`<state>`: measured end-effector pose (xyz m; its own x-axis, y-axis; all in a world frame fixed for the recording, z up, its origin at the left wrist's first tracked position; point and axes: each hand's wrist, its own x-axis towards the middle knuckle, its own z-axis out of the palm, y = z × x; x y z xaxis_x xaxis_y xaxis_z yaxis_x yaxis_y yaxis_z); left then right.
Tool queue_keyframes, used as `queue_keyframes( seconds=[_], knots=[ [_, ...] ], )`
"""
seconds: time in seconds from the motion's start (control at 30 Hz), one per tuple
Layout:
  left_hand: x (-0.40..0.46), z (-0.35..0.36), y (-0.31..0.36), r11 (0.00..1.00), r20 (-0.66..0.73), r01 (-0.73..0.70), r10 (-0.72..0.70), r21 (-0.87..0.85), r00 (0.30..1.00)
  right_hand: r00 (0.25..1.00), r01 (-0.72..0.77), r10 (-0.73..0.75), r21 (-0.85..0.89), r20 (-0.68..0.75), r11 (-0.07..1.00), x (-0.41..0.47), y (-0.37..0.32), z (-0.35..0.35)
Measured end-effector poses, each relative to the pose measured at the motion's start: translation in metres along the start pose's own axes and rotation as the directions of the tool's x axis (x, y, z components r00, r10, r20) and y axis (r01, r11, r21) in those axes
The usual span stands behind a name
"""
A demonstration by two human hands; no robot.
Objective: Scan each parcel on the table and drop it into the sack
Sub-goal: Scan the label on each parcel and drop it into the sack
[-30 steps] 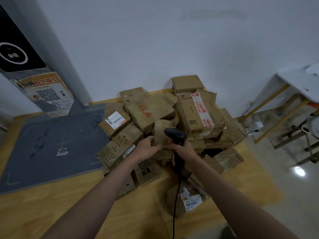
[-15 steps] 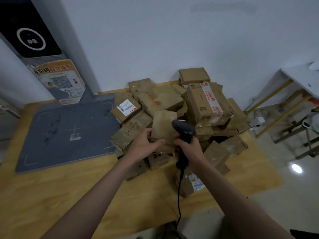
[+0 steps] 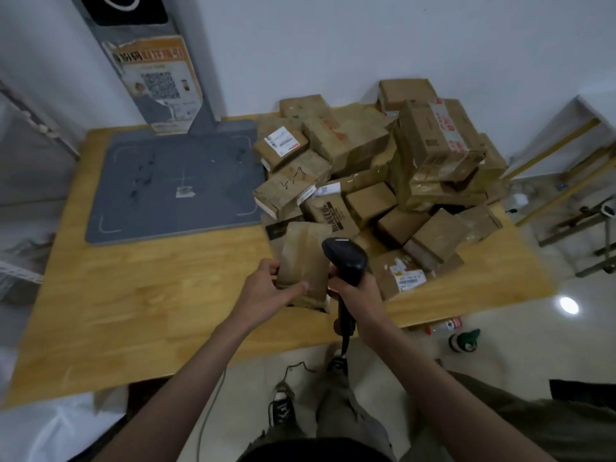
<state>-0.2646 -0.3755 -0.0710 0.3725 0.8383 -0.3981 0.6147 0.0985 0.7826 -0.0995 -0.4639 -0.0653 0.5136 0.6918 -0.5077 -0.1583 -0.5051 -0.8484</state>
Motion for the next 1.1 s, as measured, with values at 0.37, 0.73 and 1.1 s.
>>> queue_keyframes(
  seconds=[0.37,0.73,1.1],
  knots=[
    [-0.031,0.037,-0.038,0.996,-0.026,0.007,-0.005,0.085,1.0,0.999,-0.028,0.028,0.0,-0.022,1.0,-0.025,0.051,0.005],
    [-0.013,0.038,-0.075,0.984,0.104,0.176,-0.176,0.006,0.979,0.95,-0.179,0.162,0.038,0.266,0.983,-0.018,0.058,0.016],
    [0.0,0.009,-0.098,0.976,0.103,0.207,-0.2,-0.062,0.974,0.966,-0.205,0.212,-0.061,0.151,0.977,0.003,0.055,0.012]
  ],
)
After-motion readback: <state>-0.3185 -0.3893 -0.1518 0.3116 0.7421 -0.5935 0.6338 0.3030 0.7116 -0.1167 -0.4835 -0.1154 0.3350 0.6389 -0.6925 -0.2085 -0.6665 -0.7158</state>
